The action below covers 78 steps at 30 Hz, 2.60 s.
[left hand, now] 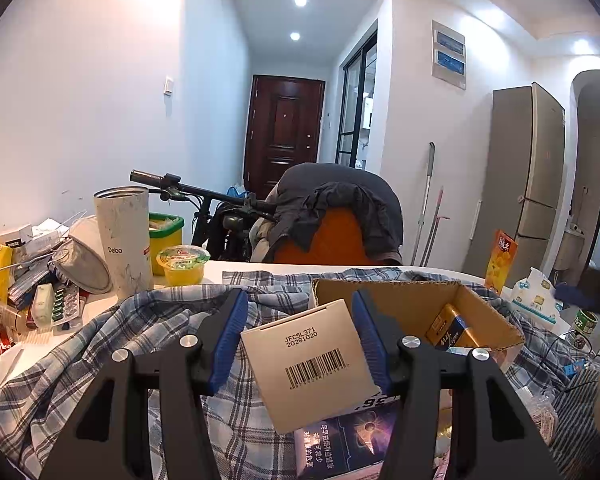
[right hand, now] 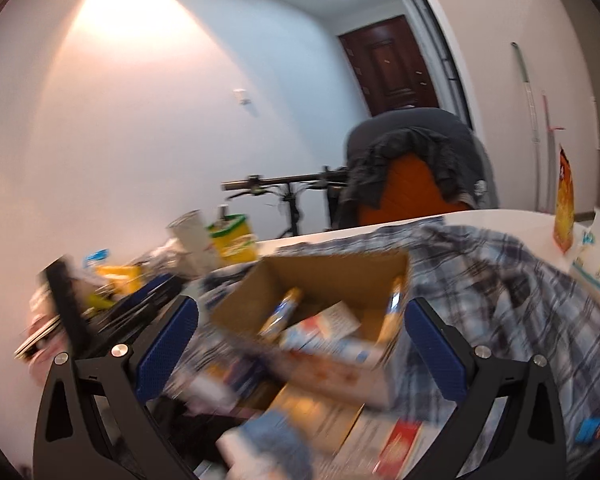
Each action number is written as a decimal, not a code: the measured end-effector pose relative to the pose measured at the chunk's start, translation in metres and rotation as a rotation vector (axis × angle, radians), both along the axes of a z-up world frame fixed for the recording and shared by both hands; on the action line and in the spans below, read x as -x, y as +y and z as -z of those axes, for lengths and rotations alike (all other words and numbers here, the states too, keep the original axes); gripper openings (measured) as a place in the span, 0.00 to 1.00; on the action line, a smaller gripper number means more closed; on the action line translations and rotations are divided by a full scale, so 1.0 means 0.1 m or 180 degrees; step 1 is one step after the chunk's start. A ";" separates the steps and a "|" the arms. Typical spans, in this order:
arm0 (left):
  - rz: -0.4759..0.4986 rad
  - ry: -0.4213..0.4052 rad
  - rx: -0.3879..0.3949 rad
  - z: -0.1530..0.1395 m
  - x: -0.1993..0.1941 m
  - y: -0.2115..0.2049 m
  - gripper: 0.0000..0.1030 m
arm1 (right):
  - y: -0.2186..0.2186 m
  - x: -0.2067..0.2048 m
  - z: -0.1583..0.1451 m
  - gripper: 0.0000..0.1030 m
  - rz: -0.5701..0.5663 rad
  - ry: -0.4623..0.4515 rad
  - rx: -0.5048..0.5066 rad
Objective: Organize objects
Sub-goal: 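Grasp the light blue box with the right gripper while the left holds the white box, then drop the light blue box into the cardboard box with the right gripper while the left holds the white box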
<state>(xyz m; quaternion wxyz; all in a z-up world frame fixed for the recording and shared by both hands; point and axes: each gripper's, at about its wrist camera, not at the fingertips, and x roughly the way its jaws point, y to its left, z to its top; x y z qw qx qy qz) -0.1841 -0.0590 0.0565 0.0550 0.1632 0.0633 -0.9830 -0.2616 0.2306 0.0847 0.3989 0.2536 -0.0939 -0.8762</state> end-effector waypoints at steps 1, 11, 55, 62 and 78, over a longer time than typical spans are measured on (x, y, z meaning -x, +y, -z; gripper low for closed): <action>0.0001 -0.0002 0.0000 0.00 0.00 0.00 0.55 | 0.06 -0.16 0.06 1.00 -0.0093 -0.0003 0.0062; -0.0003 -0.0025 0.0008 0.02 0.01 -0.01 0.55 | 0.46 -1.31 0.81 0.97 -0.0816 0.0000 -0.0089; -0.0005 -0.0086 -0.0006 0.04 0.03 0.04 0.55 | 0.75 -1.09 0.39 0.29 -0.1281 -0.0325 0.1239; -0.0005 -0.0085 -0.0004 0.04 0.03 0.04 0.55 | 0.72 -0.87 -0.45 0.28 -0.0962 0.0095 0.1658; 0.0022 -0.0066 0.0062 0.03 0.03 0.09 0.55 | -0.13 0.40 -0.20 0.28 0.0480 0.0540 0.0492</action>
